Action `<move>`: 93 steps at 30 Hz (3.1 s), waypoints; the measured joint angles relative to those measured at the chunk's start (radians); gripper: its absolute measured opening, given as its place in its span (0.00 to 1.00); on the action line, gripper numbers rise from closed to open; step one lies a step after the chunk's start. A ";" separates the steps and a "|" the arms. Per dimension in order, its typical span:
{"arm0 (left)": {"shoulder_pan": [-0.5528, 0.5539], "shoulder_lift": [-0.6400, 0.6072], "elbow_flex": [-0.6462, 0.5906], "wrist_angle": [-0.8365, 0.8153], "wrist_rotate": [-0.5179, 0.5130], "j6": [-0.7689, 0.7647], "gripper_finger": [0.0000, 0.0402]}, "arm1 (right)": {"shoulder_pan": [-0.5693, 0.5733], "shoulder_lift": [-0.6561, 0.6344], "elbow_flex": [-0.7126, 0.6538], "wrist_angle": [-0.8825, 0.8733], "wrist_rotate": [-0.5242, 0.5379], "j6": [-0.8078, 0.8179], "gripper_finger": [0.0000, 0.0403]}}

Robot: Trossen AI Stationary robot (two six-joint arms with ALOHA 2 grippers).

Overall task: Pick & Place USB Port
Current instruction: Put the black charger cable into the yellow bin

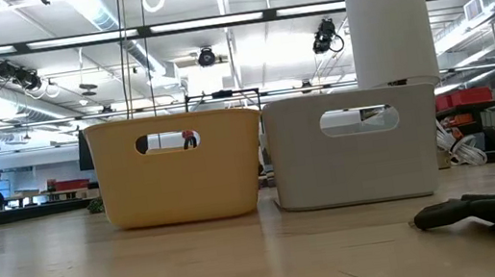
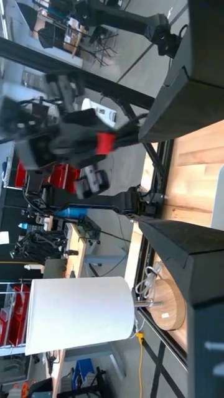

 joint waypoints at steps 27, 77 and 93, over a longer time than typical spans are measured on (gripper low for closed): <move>0.002 0.002 0.000 0.024 -0.001 -0.077 0.55 | -0.290 0.233 0.000 0.580 -0.357 -0.233 0.06; 0.026 0.065 -0.003 -0.426 -0.093 -0.660 0.08 | -0.369 0.095 -0.002 0.208 -0.312 -0.256 0.56; -0.139 0.130 -0.326 -0.192 -0.147 -1.249 0.08 | -0.440 -0.069 -0.001 0.095 -0.298 -0.385 0.49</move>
